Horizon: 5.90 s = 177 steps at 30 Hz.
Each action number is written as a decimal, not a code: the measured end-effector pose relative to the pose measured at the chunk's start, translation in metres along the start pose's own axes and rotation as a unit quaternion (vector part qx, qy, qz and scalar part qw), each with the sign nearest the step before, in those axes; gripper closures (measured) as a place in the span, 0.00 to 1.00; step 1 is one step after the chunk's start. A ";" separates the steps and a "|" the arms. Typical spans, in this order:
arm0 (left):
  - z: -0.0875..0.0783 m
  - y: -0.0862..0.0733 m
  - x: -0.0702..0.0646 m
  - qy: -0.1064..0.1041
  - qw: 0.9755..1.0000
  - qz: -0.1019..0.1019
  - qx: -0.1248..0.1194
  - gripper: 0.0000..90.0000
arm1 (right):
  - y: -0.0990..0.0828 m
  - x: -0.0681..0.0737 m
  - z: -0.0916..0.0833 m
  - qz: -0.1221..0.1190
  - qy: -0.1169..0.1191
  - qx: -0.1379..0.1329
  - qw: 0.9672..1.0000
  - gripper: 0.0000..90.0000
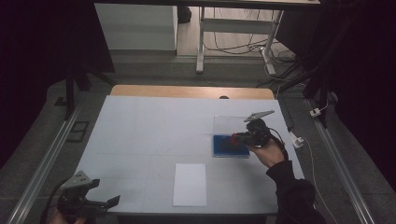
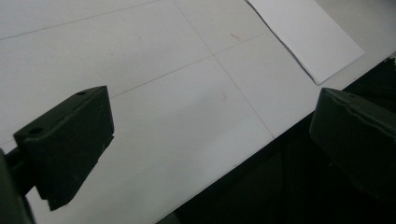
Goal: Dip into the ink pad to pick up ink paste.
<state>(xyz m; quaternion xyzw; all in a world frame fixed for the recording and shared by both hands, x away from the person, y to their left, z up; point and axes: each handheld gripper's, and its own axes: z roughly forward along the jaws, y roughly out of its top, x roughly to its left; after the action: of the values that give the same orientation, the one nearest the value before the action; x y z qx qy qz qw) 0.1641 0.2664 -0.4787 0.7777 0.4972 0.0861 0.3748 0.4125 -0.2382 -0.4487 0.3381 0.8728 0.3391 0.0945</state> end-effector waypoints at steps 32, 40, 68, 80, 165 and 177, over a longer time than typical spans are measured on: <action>0.001 0.000 -0.001 0.000 1.000 0.002 0.004 0.01 | -0.007 -0.004 0.031 0.007 -0.017 0.029 0.999 0.89; 0.002 0.001 -0.001 0.000 1.000 0.003 0.007 0.01 | -0.005 0.011 0.034 -0.029 -0.053 0.039 0.997 0.89; 0.002 0.001 0.000 -0.003 1.000 0.002 0.008 0.01 | -0.010 0.004 0.032 -0.006 -0.034 0.022 0.999 0.89; 0.001 0.001 0.000 -0.004 1.000 0.000 0.006 0.01 | -0.010 -0.006 0.026 0.020 -0.022 0.002 1.000 0.89; 0.002 0.000 0.000 -0.004 1.000 -0.001 0.009 0.02 | -0.016 0.010 0.001 0.012 -0.006 -0.035 0.999 0.88; 0.001 0.000 0.001 -0.007 1.000 -0.003 0.007 0.02 | -0.019 0.029 -0.009 0.010 0.018 -0.047 0.999 0.88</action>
<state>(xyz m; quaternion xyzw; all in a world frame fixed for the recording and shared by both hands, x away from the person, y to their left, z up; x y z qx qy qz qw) 0.1652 0.2669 -0.4794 0.7791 0.4978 0.0760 0.3735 0.3768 -0.2340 -0.4522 0.3355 0.8540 0.3871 0.0915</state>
